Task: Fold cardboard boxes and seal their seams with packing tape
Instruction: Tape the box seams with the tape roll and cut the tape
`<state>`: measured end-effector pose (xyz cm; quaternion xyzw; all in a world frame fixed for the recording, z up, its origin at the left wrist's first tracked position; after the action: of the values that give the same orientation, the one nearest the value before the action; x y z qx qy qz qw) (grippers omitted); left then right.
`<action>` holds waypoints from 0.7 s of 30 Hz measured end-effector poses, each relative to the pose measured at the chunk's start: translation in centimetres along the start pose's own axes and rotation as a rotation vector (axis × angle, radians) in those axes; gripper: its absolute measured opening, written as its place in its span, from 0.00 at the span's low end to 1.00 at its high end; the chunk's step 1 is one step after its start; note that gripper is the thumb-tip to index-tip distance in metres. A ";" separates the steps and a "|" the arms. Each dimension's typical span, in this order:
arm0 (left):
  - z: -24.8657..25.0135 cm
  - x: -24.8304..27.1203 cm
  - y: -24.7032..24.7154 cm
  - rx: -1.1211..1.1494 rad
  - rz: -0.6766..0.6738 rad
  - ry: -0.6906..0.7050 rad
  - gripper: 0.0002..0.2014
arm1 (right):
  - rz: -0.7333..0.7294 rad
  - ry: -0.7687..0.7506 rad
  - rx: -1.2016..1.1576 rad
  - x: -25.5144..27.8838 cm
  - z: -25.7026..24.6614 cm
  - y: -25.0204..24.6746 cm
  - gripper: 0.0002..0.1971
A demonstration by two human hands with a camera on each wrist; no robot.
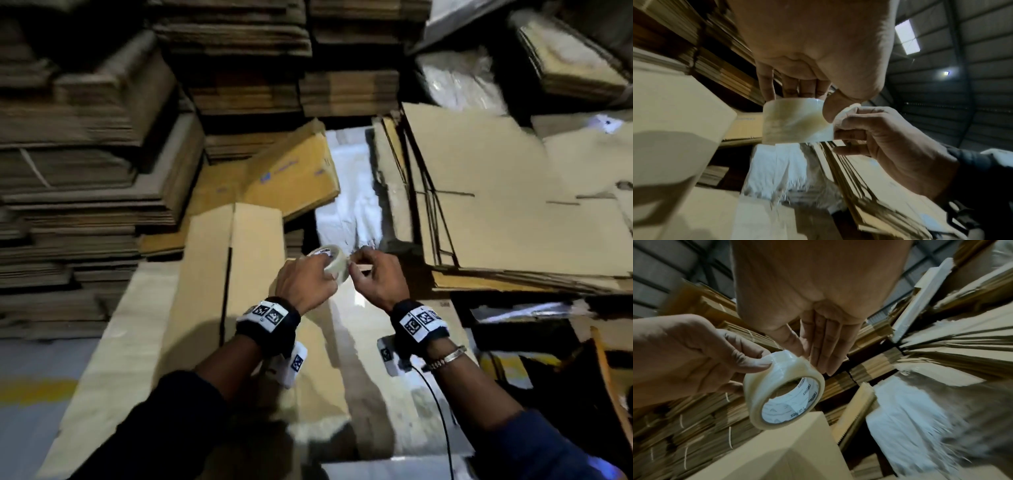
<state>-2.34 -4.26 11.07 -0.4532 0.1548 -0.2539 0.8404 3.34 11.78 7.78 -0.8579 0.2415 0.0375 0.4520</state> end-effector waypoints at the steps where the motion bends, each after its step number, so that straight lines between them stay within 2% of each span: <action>1: -0.4 0.0 -1.5 0.023 0.036 -0.013 0.14 | -0.010 -0.021 -0.002 -0.7 -1.5 0.0 0.01; 5: -3.2 0.4 -6.7 0.073 0.127 -0.017 0.18 | -0.042 -0.071 -0.042 -3.1 -7.5 0.7 0.06; 10: -7.7 1.1 -10.7 0.136 0.165 -0.013 0.24 | -0.123 -0.038 -0.151 -4.8 -12.7 2.9 0.07; 12: -9.6 1.5 -11.6 0.208 0.170 -0.007 0.22 | -0.189 0.003 -0.285 -4.9 -14.1 4.3 0.08; 15: -13.4 1.7 -12.7 0.360 0.144 -0.016 0.20 | -0.235 0.021 -0.334 -5.3 -16.2 7.0 0.14; 17: -15.6 1.6 -12.9 0.442 0.123 -0.056 0.21 | -0.256 0.038 -0.377 -5.4 -17.1 8.6 0.13; 21: -18.9 1.3 -12.9 0.508 0.102 -0.074 0.18 | -0.186 0.023 -0.257 -5.7 -18.9 10.8 0.08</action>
<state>-14.25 -23.80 11.65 -0.2280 0.0777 -0.2251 0.9441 -9.42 -6.22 12.33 -0.9277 0.1596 0.0163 0.3372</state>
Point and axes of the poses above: each hand's wrist, its own x-axis away from the middle knuckle, its own y-axis out of the palm, z = x × y, the point moved 5 cm from there along -x, towards the middle knuckle, and after that the axes turned 10 degrees about x, right-handed, at the moved point
